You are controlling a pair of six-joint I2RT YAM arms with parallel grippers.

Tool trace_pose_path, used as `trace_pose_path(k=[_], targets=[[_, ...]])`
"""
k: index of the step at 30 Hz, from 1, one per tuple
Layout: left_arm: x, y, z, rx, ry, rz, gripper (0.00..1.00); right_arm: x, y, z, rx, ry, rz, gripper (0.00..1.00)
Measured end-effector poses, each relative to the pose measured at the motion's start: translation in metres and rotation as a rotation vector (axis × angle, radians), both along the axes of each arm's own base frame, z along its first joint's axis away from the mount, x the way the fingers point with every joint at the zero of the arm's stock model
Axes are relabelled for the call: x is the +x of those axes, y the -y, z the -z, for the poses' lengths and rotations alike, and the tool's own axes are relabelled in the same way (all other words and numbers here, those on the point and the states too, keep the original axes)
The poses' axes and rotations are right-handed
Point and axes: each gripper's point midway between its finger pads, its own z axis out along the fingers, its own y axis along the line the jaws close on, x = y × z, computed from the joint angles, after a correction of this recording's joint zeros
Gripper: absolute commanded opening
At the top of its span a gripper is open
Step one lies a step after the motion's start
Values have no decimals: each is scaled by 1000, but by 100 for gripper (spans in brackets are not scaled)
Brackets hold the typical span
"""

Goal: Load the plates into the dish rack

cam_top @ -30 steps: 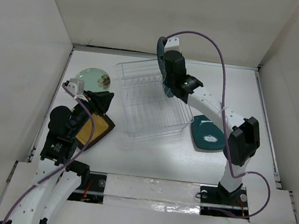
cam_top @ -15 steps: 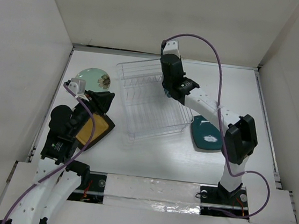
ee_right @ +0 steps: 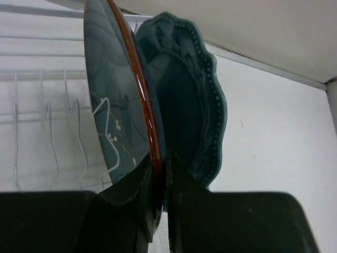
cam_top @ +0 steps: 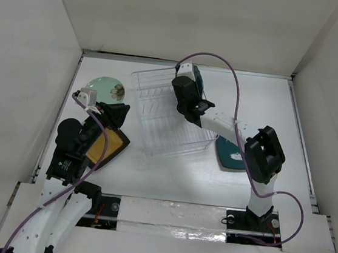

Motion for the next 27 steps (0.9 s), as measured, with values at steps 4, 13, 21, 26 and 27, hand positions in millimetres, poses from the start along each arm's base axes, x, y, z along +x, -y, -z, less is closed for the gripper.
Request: trace_pose_path(k=[4,13,21,26,27], targets=[[0,0,0,0,0,0,22,0,0,2,46,2,15,0],[-1,0,-1,-1,3,0,22,2,-3,3,193,15,42,58],[-2,0,-3,-2,10,1,22,-16,-5,-40,347,55,-28,73],[-4,0,-4,-4,16,4,22,-56,21,-72,467,95,-70,10],[-4,0,-5,-5,19,4,22,-67,30,-72,494,98,-68,0]])
